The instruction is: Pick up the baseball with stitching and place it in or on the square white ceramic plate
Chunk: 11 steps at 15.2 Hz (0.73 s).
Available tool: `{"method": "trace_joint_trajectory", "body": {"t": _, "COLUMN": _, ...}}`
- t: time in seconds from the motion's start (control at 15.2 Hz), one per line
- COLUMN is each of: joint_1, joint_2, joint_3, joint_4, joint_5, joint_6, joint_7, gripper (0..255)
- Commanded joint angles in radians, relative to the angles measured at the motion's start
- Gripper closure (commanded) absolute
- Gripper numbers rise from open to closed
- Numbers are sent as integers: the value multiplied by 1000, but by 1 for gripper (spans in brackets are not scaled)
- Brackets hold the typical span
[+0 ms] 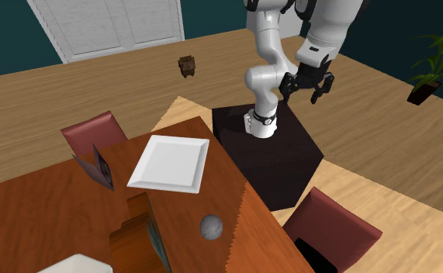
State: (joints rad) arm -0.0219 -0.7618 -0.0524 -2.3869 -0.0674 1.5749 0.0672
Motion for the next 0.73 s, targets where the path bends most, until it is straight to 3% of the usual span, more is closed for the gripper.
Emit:
{"method": "trace_joint_trajectory", "body": {"t": 0.0, "joint_1": 0, "joint_2": 0, "joint_3": 0, "joint_4": 0, "joint_5": 0, "joint_6": 0, "joint_7": 0, "gripper": 0}}
{"method": "trace_joint_trajectory", "body": {"t": 0.66, "joint_1": -49, "joint_2": 288, "joint_3": -144, "joint_4": 77, "joint_5": -74, "joint_6": 224, "joint_7": -130, "gripper": 0}}
